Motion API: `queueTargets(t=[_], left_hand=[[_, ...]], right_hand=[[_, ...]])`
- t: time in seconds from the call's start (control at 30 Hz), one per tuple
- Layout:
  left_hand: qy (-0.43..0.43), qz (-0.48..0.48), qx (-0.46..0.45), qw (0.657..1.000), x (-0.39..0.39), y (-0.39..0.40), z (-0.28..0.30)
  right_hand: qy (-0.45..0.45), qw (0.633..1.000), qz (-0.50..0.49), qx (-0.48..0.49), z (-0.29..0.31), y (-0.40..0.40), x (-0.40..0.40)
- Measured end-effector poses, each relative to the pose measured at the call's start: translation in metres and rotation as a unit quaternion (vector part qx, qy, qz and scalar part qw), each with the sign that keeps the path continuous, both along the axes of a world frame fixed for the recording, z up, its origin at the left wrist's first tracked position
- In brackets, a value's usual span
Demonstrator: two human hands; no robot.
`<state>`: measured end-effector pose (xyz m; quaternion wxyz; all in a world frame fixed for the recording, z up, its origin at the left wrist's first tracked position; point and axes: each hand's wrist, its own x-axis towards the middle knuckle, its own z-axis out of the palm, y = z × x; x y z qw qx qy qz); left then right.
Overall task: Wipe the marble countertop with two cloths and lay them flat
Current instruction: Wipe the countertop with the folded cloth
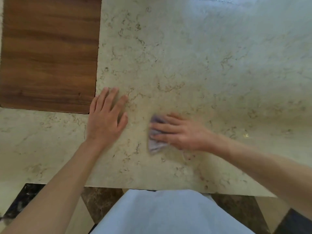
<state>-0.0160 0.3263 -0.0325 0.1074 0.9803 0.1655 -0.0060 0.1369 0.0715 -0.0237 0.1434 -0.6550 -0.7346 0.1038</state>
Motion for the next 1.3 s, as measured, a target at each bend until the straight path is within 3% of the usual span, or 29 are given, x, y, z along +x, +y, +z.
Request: queueTargets(t=[0.07, 0.13, 0.23, 0.3, 0.37, 0.43, 0.53, 0.63, 0.73, 0.83, 1.03, 1.17, 1.2, 1.23, 1.3], left_hand=[[-0.004, 0.008, 0.002, 1.0, 0.0, -0.002, 0.0], [-0.001, 0.01, 0.007, 1.0, 0.0, -0.004, 0.001], [0.002, 0.009, 0.01, 1.0, 0.002, -0.005, 0.002], [0.007, 0.016, 0.007, 1.0, 0.002, -0.007, 0.002], [-0.009, 0.038, 0.002, 0.999, 0.007, -0.01, 0.001], [-0.035, 0.053, -0.011, 0.998, 0.027, -0.021, 0.002], [-0.043, -0.016, -0.02, 0.999, 0.083, -0.053, 0.005], [-0.032, -0.098, -0.004, 0.995, 0.139, -0.082, 0.006], [-0.016, -0.083, 0.019, 0.996, 0.177, -0.073, -0.001], [-0.002, -0.05, 0.022, 0.998, 0.199, -0.034, -0.002], [-0.019, -0.093, 0.056, 0.994, 0.208, -0.014, 0.001], [-0.008, -0.085, 0.023, 0.996, 0.208, -0.013, 0.001], [-0.005, -0.083, 0.013, 0.996, 0.208, -0.013, 0.001], [-0.002, -0.084, 0.007, 0.996, 0.208, -0.013, 0.001], [0.002, -0.089, 0.0, 0.996, 0.209, -0.013, 0.0]], right_hand=[[-0.064, 0.989, -0.134, 0.011, -0.002, 0.021, 0.089], [-0.079, 0.948, -0.31, 0.012, -0.004, 0.033, 0.167], [-0.064, 0.89, -0.45, 0.031, -0.006, 0.05, 0.169], [-0.069, 0.901, -0.423, 0.06, -0.008, 0.043, 0.098], [-0.021, 0.957, -0.29, 0.021, -0.004, 0.014, 0.004], [0.012, 0.983, -0.181, -0.015, -0.006, -0.029, -0.067], [0.02, 0.963, -0.266, -0.042, -0.007, -0.088, -0.099], [0.006, 0.891, -0.449, -0.068, 0.001, -0.129, -0.088], [0.02, 0.796, -0.599, -0.086, 0.004, -0.147, -0.066], [0.024, 0.733, -0.67, -0.114, 0.002, -0.145, -0.047], [0.012, 0.634, -0.758, -0.153, -0.003, -0.119, -0.022], [-0.022, 0.523, -0.844, -0.121, -0.008, -0.061, 0.004], [-0.031, 0.53, -0.841, -0.105, -0.009, -0.036, 0.005], [-0.037, 0.564, -0.82, -0.087, -0.01, -0.007, 0.0], [-0.021, 0.68, -0.73, -0.059, -0.013, 0.054, -0.027]])
